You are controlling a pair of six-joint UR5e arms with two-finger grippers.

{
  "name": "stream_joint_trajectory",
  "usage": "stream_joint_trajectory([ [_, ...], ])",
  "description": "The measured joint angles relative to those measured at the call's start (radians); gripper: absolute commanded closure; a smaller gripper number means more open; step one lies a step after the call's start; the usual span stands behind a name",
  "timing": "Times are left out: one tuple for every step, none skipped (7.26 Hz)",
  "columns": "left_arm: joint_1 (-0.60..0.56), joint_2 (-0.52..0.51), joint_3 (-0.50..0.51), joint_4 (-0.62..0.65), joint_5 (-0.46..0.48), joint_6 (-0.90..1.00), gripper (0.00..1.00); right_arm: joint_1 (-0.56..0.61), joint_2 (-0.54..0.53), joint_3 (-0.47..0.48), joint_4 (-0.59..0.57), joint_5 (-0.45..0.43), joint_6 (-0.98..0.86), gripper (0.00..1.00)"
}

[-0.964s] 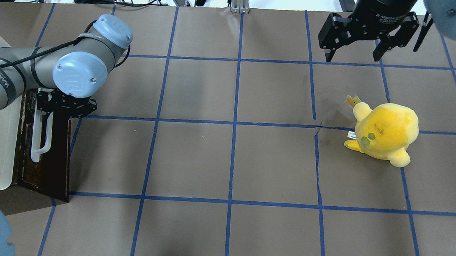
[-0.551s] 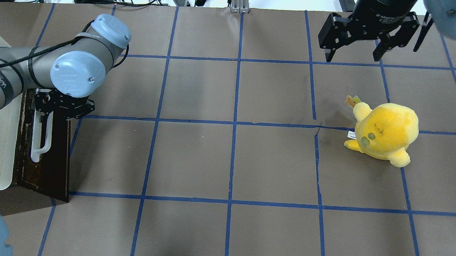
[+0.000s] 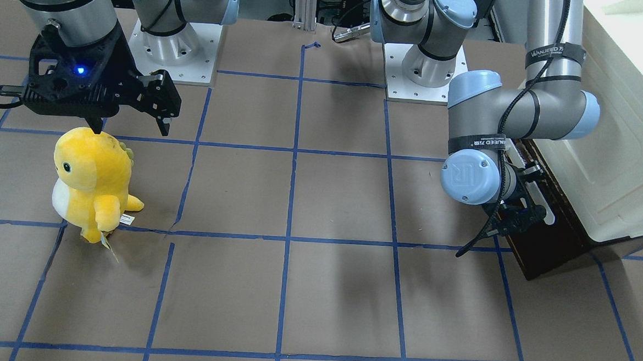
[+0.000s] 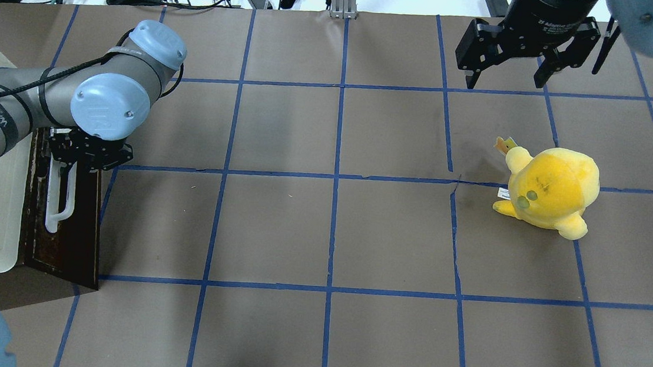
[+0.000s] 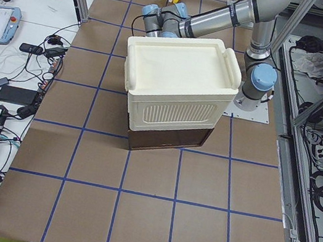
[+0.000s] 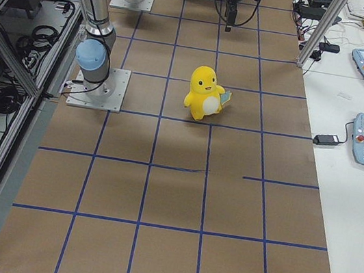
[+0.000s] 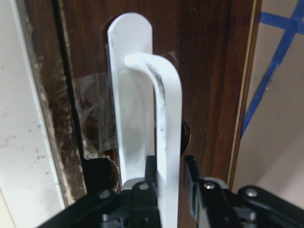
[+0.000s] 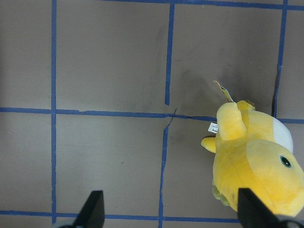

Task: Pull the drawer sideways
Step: 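Lower the left gripper around the white handle and close on it, then pull the white handle with the left gripper, sliding the drawer outward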

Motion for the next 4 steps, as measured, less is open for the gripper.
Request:
stream_joint_trajectory([
  [0.0,0.001,0.002,-0.004,0.0,0.0,0.8,0.0,0.0,0.0,0.0,0.0,0.0,0.0],
  [-0.001,0.002,0.004,-0.009,0.0,0.0,0.8,0.0,0.0,0.0,0.0,0.0,0.0,0.0],
  [-0.002,0.002,0.006,-0.015,0.0,-0.001,0.81,0.0,0.0,0.0,0.0,-0.001,0.0,0.0],
  [-0.003,0.002,0.008,-0.018,0.0,-0.002,0.81,0.0,0.0,0.0,0.0,-0.001,0.0,0.0],
])
